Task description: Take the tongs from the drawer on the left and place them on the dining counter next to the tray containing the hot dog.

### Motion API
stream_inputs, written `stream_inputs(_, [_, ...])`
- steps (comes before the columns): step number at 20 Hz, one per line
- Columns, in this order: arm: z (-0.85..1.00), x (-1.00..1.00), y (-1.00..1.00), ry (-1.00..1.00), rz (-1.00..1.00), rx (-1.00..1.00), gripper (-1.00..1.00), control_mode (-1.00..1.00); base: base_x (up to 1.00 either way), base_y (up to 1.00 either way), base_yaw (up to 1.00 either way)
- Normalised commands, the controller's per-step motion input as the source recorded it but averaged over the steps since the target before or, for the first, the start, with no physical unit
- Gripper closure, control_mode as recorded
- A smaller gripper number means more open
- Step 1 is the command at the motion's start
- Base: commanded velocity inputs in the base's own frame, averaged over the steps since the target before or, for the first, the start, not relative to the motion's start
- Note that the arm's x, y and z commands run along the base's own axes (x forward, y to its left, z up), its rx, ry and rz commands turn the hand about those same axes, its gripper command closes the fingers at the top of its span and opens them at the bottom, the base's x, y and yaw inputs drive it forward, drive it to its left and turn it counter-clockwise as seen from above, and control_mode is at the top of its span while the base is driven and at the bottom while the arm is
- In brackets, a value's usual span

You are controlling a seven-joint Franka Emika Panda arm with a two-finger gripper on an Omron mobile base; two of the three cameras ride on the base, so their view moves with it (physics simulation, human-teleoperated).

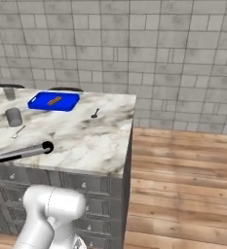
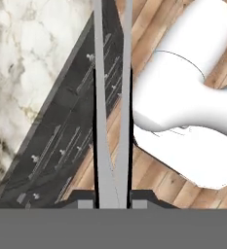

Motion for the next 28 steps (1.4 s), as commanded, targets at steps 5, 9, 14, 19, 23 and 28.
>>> stream_inputs(5, [0.00,0.00,0.00,0.00,0.00,0.00,1.00,1.00,0.83,-1.00,-0.09])
stream_inputs(9, [0.00,0.00,0.00,0.00,0.00,0.00,1.00,1.00,0.11,-1.00,-0.20])
stream_inputs(14, [0.00,0.00,0.00,0.00,0.00,0.00,1.00,1.00,0.20,-1.00,-0.35])
stream_inputs(19, [0.00,0.00,0.00,0.00,0.00,0.00,1.00,1.00,0.49,-1.00,-0.32])
stream_inputs(23, [0.00,0.00,0.00,0.00,0.00,0.00,1.00,1.00,1.00,-0.50,0.00])
stream_inputs(28, [0.00,0.00,0.00,0.00,0.00,0.00,1.00,1.00,1.00,0.00,0.00])
